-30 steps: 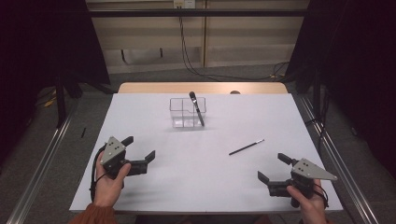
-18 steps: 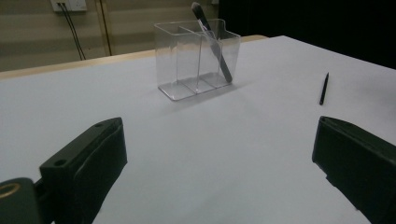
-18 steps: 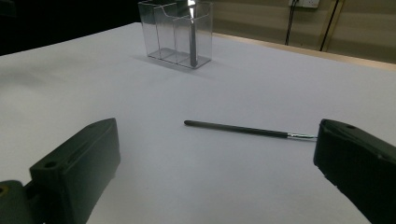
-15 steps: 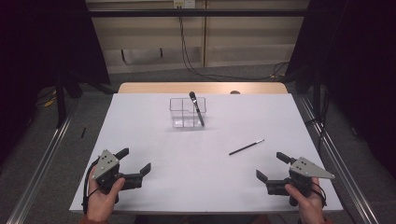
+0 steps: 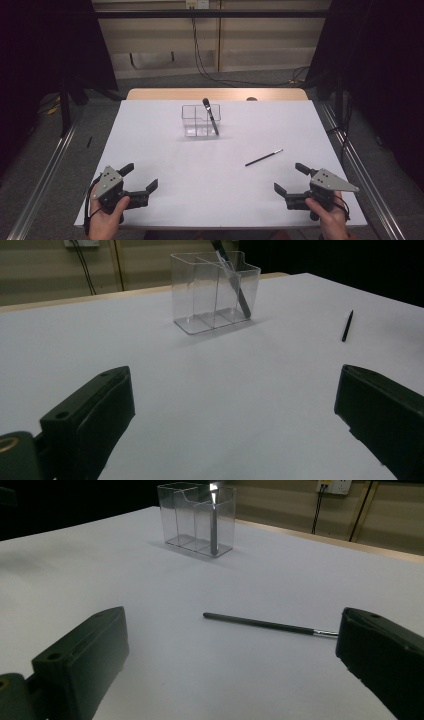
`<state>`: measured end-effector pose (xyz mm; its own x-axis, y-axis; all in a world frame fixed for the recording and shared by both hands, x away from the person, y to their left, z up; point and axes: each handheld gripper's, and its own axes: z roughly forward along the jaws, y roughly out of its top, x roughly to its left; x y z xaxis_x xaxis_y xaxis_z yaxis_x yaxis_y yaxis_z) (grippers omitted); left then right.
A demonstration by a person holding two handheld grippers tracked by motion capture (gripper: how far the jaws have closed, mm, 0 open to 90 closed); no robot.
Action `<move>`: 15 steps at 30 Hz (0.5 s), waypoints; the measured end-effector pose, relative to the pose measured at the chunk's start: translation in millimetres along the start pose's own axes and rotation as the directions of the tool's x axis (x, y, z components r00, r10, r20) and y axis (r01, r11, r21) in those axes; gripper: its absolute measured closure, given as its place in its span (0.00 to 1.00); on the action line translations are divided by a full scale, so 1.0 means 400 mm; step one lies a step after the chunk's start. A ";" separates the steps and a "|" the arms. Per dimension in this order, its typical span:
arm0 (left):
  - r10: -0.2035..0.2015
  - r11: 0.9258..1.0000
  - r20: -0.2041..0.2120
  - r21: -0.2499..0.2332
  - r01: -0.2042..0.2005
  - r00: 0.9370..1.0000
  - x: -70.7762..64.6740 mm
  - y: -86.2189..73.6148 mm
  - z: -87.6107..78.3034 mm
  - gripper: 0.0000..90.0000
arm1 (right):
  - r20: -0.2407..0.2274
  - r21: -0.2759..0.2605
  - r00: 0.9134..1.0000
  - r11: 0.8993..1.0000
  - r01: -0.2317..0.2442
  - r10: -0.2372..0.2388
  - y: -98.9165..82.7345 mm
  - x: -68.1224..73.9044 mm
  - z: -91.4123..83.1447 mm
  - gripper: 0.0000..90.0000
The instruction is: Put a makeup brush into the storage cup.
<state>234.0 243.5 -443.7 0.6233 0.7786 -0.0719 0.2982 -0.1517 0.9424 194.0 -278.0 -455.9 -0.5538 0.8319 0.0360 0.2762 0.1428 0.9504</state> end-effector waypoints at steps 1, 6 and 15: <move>-0.005 1.000 -0.001 0.002 0.005 1.000 0.001 0.000 0.000 0.03 | 0.001 0.000 1.000 1.000 -0.001 0.001 0.001 0.000 0.001 0.00; -0.017 1.000 0.009 -0.003 0.017 1.000 0.006 -0.003 -0.004 0.03 | 0.006 -0.001 1.000 1.000 -0.014 0.014 0.005 -0.009 0.009 0.00; -0.006 1.000 -0.006 -0.005 0.006 1.000 0.000 -0.002 -0.018 0.03 | -0.012 -0.004 1.000 1.000 -0.022 0.022 0.021 -0.030 0.027 0.03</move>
<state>228.5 247.8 -442.2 0.6168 0.7834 -0.0759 0.2984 -0.1436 0.9436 211.7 -281.0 -451.6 -0.5566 0.8286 0.0605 0.2851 0.1221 0.9507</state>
